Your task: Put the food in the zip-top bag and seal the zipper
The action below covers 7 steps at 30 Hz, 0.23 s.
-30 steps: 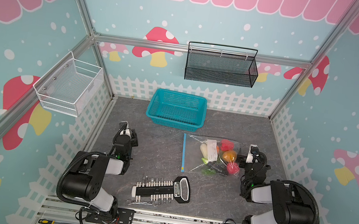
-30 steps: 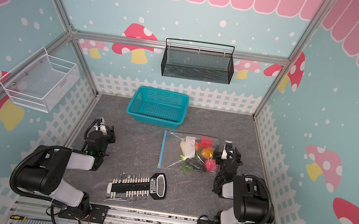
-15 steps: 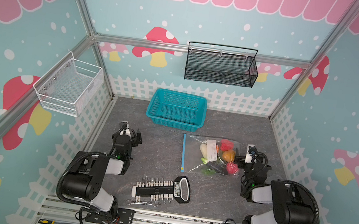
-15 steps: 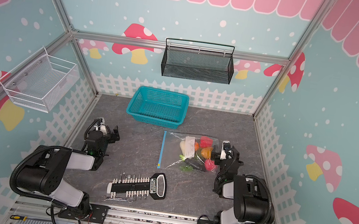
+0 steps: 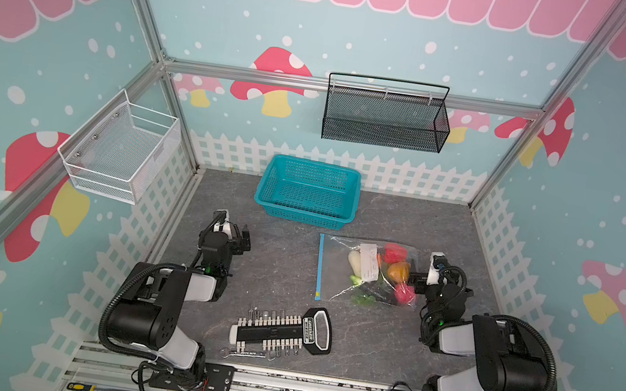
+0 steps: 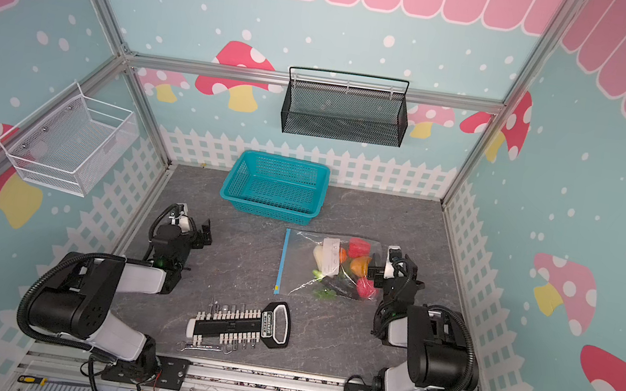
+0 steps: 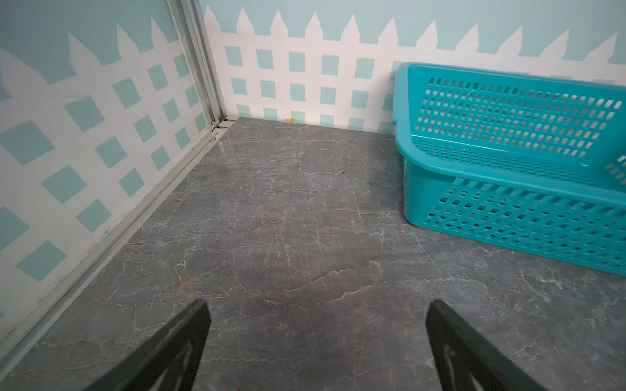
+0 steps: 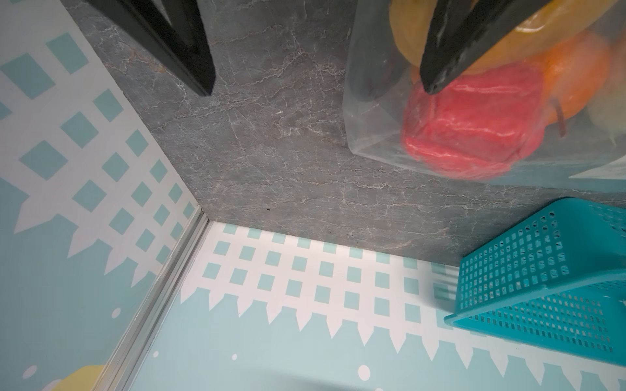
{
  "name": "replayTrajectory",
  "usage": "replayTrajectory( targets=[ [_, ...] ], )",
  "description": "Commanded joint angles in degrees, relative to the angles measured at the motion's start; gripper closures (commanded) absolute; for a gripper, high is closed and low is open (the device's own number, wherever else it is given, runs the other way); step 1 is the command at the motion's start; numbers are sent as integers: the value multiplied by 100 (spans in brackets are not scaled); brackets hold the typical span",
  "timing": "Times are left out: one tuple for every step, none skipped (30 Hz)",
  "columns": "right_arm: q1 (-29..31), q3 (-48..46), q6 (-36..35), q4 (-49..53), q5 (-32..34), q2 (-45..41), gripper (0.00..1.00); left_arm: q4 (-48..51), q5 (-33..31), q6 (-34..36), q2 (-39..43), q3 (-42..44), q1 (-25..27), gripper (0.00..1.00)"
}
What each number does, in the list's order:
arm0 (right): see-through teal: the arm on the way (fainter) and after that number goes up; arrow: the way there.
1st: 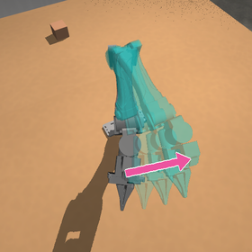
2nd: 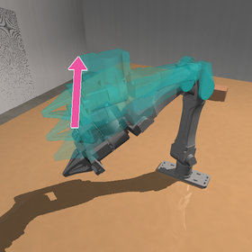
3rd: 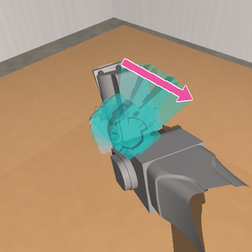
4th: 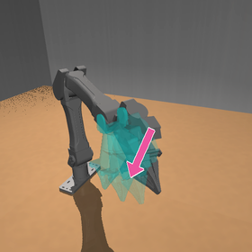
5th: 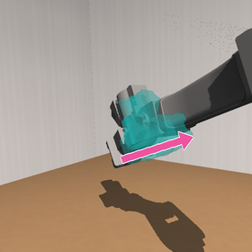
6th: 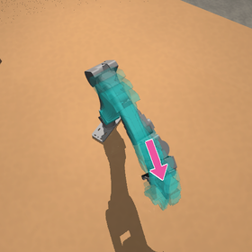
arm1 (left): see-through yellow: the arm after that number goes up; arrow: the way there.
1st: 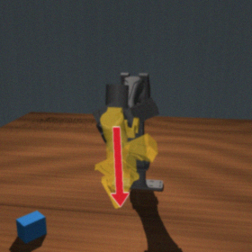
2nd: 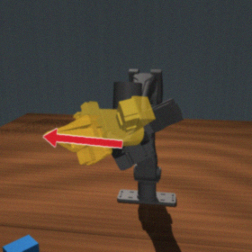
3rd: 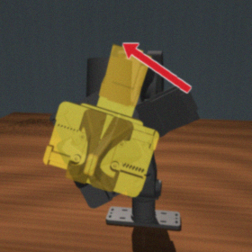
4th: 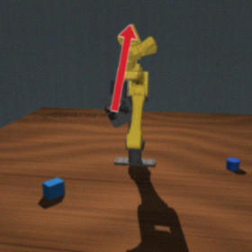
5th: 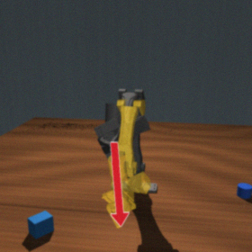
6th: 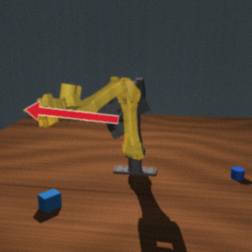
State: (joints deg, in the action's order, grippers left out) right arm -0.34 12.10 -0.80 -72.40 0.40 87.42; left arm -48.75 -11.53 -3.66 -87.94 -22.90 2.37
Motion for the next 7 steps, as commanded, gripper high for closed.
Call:
replayTrajectory(
  targets=[
    [-12, 19, -41, -100, -40, -24, 2, 78, 109, 120, -79, -114, 0, 0],
    [-16, 21, -43, -103, -40, -17, 2, 76, 121, 120, -83, -126, -9, 0],
    [-11, 26, -36, -105, -40, -15, 2, 79, 132, 112, -83, -127, -23, 0],
    [-13, 22, -41, -107, -40, -18, 2, 81, 128, 111, -83, -127, -18, 0],
    [-14, 22, -35, -103, -40, -23, 2, 75, 133, 118, -83, -120, -17, 0],
    [-10, 19, -40, -99, -40, -27, 2, -6, 132, 127, -38, -57, -17, 0],
    [-10, 13, -35, -107, -40, -23, 2, 18, 108, 134, 1, -47, -1, 0]
  ],
)
